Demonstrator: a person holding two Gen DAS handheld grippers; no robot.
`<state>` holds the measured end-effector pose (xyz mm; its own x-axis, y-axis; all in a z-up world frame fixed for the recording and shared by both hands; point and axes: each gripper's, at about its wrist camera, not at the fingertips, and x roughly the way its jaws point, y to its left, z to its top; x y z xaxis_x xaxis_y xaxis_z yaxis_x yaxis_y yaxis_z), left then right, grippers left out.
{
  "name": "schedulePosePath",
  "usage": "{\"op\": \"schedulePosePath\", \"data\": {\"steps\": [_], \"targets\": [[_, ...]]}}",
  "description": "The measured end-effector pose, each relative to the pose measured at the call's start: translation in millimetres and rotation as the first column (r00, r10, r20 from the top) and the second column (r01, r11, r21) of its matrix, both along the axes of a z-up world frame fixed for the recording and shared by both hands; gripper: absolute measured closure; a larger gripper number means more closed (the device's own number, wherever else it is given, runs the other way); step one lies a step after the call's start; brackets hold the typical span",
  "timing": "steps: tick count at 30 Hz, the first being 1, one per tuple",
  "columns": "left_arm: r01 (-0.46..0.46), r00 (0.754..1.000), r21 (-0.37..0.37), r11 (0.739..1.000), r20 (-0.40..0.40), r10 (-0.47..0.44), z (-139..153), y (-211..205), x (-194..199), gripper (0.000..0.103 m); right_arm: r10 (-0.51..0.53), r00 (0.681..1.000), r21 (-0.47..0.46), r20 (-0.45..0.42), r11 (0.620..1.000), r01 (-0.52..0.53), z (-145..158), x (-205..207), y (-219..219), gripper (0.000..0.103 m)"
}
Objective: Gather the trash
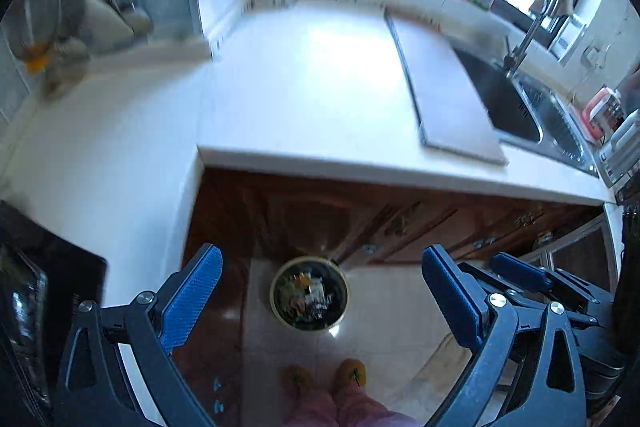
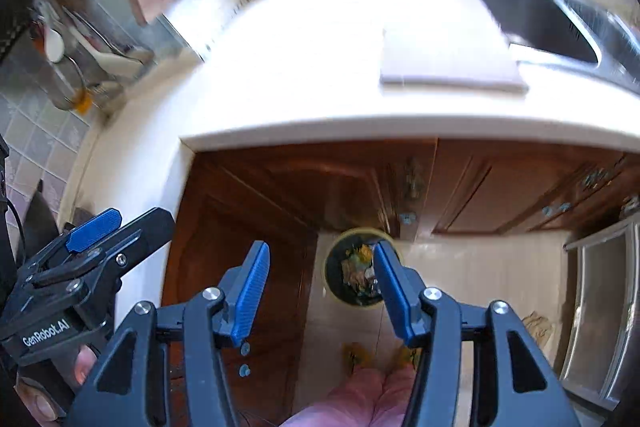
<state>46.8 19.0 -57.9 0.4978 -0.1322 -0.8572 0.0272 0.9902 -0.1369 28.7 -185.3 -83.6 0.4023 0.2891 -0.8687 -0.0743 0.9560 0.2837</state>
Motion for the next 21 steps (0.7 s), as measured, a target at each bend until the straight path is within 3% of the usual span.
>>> {"op": "schedulePosePath", "data": {"steps": [3, 9, 16, 21], "targets": [[-0.001, 0.999, 0.007, 1.000, 0.050, 0.001, 29.0, -0.6, -2.8, 0.004, -0.006, 0.999, -0.004, 0.051, 1.000, 0.007, 21.1, -1.6, -1.1, 0.041], [0.001, 0.994, 0.051, 0.999, 0.112, -0.006, 58.4, -6.0, -8.0, 0.004, -0.033, 0.991, -0.034, 0.131, 0.999, 0.038, 55.4, -9.5, -4.9, 0.038], [0.003, 0.992, 0.032, 0.999, 0.124, -0.007, 63.9, -7.2, -12.3, 0.004, -0.058, 0.980, -0.073, 0.192, 0.995, 0.073, 74.9, -15.5, -7.2, 0.035], [0.000, 0.988, 0.064, 0.998, 0.155, -0.010, 67.6, -11.5, -13.6, 0.004, -0.072, 0.974, -0.087, 0.214, 0.992, 0.092, 83.0, -19.3, -8.7, 0.035]]}}
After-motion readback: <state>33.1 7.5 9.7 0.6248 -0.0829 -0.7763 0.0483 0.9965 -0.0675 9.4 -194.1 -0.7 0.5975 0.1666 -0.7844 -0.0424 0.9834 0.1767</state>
